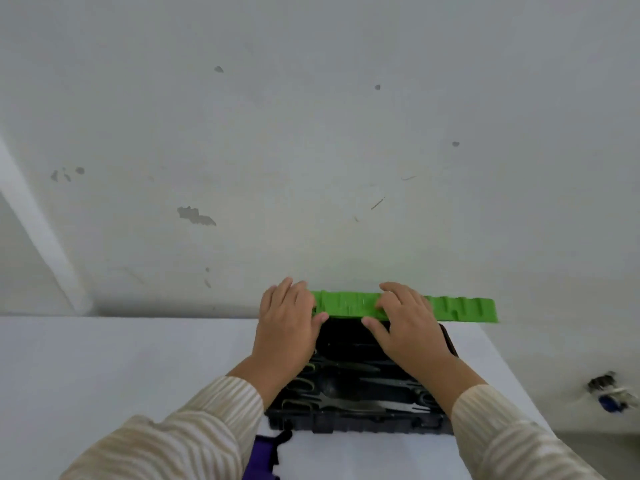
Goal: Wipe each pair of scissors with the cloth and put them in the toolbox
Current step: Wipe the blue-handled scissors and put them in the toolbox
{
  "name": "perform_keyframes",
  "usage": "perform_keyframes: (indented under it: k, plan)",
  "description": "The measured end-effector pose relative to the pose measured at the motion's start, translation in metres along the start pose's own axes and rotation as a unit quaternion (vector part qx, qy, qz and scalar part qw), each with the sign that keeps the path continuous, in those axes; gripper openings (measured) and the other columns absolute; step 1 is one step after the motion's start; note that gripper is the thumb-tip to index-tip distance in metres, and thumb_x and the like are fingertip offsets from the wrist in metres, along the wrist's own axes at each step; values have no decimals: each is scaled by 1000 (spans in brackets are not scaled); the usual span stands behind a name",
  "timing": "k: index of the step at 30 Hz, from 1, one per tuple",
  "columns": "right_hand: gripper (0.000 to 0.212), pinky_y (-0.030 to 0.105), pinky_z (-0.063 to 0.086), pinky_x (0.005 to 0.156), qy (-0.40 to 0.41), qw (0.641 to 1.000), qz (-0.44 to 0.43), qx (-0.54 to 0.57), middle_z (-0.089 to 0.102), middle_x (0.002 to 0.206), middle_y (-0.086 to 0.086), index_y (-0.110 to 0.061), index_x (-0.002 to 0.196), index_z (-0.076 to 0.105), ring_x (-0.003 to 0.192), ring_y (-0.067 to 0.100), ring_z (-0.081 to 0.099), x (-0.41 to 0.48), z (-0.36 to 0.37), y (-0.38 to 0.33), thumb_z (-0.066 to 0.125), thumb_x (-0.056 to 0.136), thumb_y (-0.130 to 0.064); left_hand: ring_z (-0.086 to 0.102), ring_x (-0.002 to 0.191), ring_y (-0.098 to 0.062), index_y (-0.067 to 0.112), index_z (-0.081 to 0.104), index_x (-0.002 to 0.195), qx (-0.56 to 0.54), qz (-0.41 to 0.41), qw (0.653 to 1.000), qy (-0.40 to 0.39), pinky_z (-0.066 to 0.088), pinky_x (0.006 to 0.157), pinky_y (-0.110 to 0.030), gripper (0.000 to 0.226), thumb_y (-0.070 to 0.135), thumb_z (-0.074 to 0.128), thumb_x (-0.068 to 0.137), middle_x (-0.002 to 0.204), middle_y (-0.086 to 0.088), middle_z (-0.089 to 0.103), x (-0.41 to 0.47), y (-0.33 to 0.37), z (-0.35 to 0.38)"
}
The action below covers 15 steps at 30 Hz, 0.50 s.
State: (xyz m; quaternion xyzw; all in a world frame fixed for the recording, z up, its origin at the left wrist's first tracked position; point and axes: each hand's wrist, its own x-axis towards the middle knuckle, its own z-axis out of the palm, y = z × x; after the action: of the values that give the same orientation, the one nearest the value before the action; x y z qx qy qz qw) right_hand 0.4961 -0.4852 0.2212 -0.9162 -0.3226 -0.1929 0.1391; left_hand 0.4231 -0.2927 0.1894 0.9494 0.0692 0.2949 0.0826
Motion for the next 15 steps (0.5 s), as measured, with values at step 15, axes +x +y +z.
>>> perform_keyframes:
  k: [15]
  plan:
    - [62,34,1,115,-199,980,27,3,11,155,7,-14,145,12,143,23,5,-111,74,-21,42,93,-30,43,135,-35,12,47,137,81,-61,958,-267,41,98,-61,78,41,74,70,146,-14,46,-121,17,38]
